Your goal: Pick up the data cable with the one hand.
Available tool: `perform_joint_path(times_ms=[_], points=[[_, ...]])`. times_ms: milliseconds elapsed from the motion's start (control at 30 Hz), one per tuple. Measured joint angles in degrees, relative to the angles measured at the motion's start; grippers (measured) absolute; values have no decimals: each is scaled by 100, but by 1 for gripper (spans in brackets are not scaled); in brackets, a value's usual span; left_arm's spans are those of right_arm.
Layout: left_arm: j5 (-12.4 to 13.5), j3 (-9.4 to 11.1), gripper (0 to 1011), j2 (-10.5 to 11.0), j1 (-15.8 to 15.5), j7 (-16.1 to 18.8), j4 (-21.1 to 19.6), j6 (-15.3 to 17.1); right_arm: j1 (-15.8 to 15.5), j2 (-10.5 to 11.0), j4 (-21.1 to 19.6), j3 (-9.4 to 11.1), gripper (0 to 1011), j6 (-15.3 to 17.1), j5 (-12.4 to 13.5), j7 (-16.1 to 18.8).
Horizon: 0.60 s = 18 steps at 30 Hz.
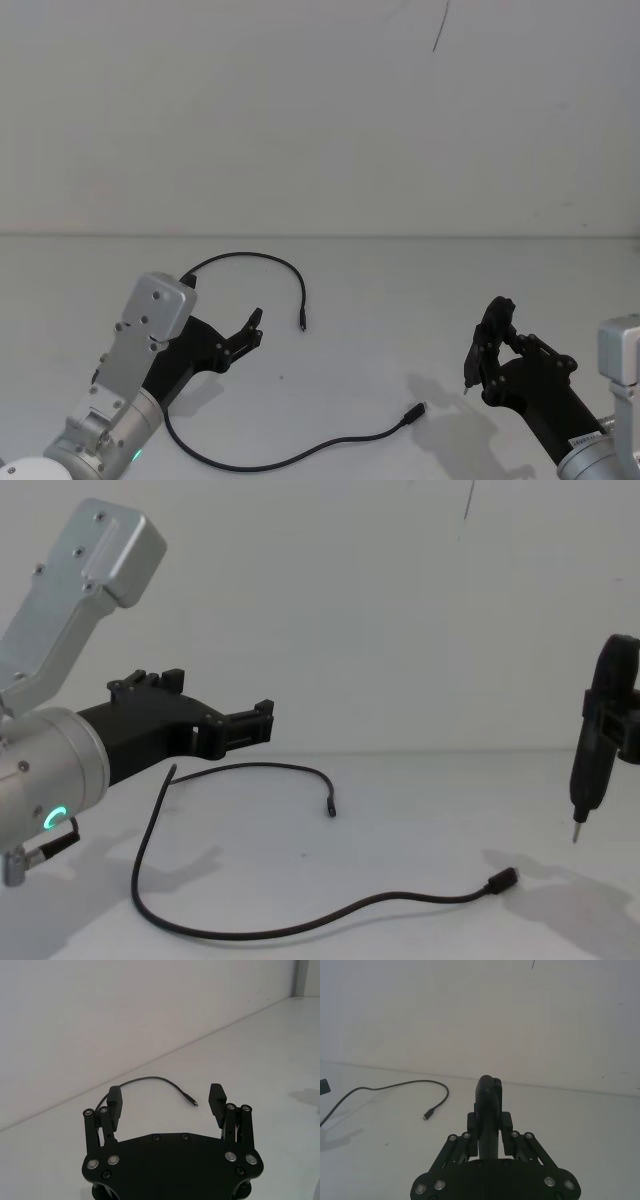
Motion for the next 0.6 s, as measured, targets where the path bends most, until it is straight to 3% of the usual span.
perform_joint_path(times_ms=[600], points=[[0, 3, 1001, 0, 0, 0, 1, 1, 0, 0, 0, 0, 269, 0, 0, 0]])
